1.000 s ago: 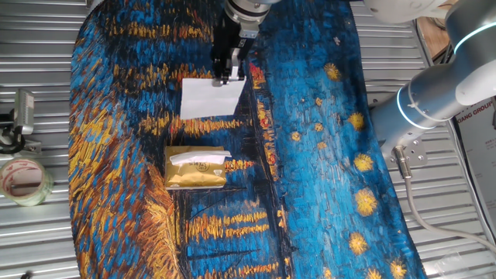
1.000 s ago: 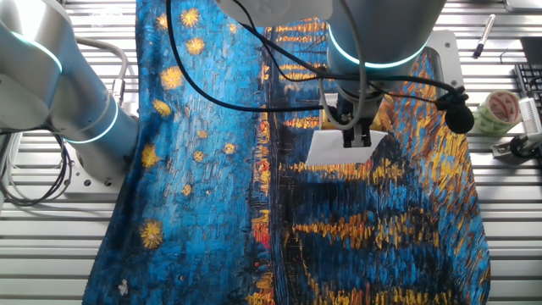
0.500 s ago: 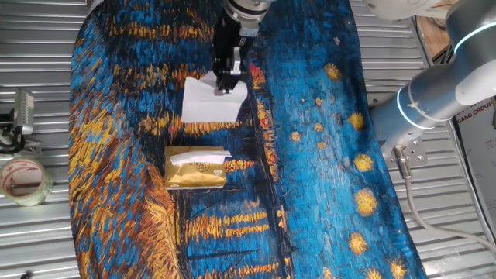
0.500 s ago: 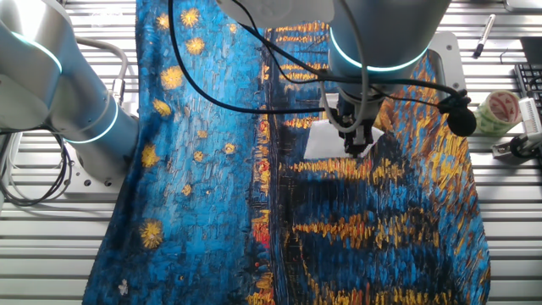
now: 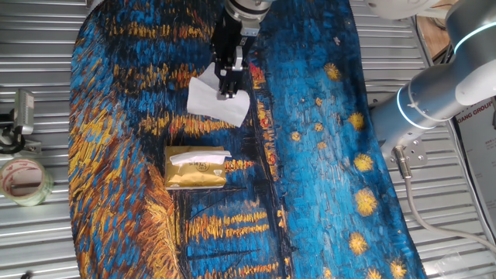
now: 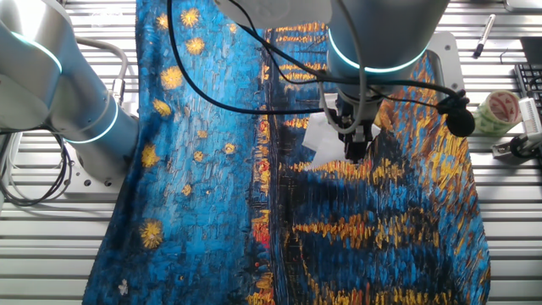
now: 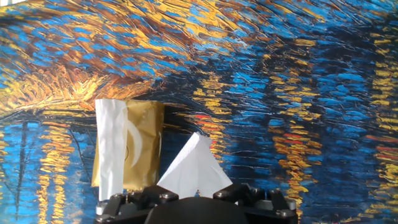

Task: Pull out a napkin

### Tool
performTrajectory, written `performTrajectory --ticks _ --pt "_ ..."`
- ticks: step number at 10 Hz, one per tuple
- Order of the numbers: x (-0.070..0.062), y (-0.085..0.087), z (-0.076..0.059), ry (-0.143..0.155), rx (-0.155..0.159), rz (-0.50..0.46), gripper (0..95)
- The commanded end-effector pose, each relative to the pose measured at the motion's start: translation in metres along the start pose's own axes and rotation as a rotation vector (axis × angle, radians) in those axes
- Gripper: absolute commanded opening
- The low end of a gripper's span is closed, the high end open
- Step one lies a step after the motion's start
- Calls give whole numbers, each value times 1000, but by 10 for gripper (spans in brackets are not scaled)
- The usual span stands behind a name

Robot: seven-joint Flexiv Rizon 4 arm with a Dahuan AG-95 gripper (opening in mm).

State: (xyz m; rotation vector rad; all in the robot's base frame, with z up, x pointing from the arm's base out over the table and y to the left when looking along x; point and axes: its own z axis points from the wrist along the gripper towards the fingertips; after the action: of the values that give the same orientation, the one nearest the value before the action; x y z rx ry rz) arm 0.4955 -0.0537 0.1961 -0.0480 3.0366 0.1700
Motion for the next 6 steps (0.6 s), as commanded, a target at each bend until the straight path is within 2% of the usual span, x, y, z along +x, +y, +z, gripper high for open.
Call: performTrajectory --ticks 1,3,4,5,6 --pt "0 0 0 0 -2 2 760" --pt "0 0 0 1 3 0 760" --pt "0 0 0 2 5 7 380" --pt "0 0 0 5 7 8 190" --pt "0 0 1 5 5 8 190"
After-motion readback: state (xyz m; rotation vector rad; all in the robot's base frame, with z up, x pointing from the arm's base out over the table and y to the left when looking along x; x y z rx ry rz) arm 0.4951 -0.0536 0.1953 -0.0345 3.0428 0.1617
